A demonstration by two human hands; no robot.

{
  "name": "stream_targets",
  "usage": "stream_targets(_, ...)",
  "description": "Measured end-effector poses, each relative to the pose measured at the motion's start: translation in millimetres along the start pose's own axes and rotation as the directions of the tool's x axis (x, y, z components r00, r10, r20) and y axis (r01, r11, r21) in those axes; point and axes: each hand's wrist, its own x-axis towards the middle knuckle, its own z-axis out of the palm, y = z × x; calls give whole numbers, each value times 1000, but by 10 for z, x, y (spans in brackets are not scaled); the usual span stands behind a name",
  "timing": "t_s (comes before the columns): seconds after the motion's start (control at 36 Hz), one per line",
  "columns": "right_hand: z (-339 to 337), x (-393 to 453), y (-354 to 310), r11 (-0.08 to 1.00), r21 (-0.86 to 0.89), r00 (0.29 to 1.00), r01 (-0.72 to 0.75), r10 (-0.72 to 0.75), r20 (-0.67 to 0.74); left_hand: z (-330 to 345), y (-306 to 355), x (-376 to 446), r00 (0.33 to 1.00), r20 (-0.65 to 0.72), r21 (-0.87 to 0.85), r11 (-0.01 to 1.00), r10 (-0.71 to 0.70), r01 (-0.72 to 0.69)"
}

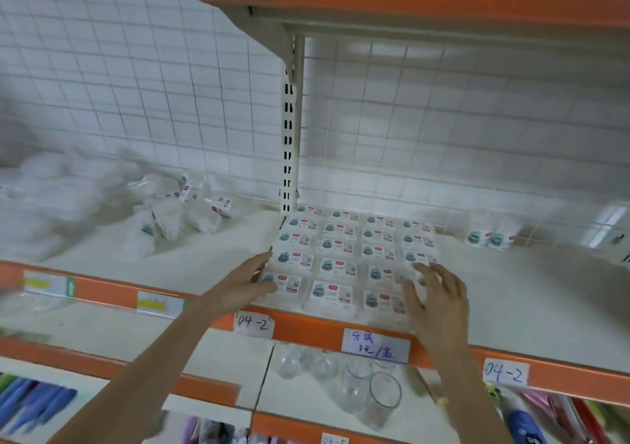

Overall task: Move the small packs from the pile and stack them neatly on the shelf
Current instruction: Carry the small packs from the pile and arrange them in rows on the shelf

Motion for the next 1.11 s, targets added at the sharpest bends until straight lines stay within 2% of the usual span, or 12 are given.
stream_targets(0.03, -40, 61, 107, 992, 9, 991, -127, 127, 35, 9, 18, 15, 1000, -10, -7, 1000, 15, -15)
stream_targets(0.08, -89, 156, 291, 938, -23, 922, -347, 345, 173, 38, 62, 45, 998, -48, -40, 999, 29, -31)
stream_targets(0.17, -152, 236, 350, 952, 11, 903, -305, 286, 322, 76, 108, 144, 992, -123, -128, 992, -13, -3)
stream_targets(0.25, -216, 275, 231, 877, 100, 813, -470, 386, 435, 87, 99, 276, 981, -163, -195, 978, -104, 71)
stream_targets(0.33, -238, 267, 195, 845, 149, 787, -514, 396, 473, 108, 114, 368, 979, -163, -233, 969, -123, 83)
stream_targets(0.5, -316, 248, 149, 856, 171, 784, -487, 343, 517, 107, 80, 434, 977, -144, -301, 947, -159, 110)
stream_targets(0.72, -259, 220, 179, 921, 149, 828, -361, 243, 505, 147, 85, 441, 980, -153, -259, 963, -124, 82)
stream_targets(0.83, -219, 227, 210, 951, 72, 834, -299, 225, 503, 175, 136, 398, 973, -213, -200, 979, -88, 45)
stream_targets(0.89, -228, 222, 214, 969, -69, 859, -236, 242, 451, 131, 139, 349, 962, -273, -110, 994, -26, -4)
stream_targets(0.97, -276, 235, 107, 942, -324, 932, -85, 190, 309, -41, 93, 175, 927, -315, 288, 952, 201, -109)
stream_targets(1.06, -210, 235, -234, 960, -261, 958, 103, -24, 287, -232, 52, -123, 852, -306, 629, 762, 425, -154)
stream_targets(1.11, -83, 169, -610, 960, -147, 935, 238, -186, 301, -355, -34, -355, 820, -312, 741, 663, 480, -106)
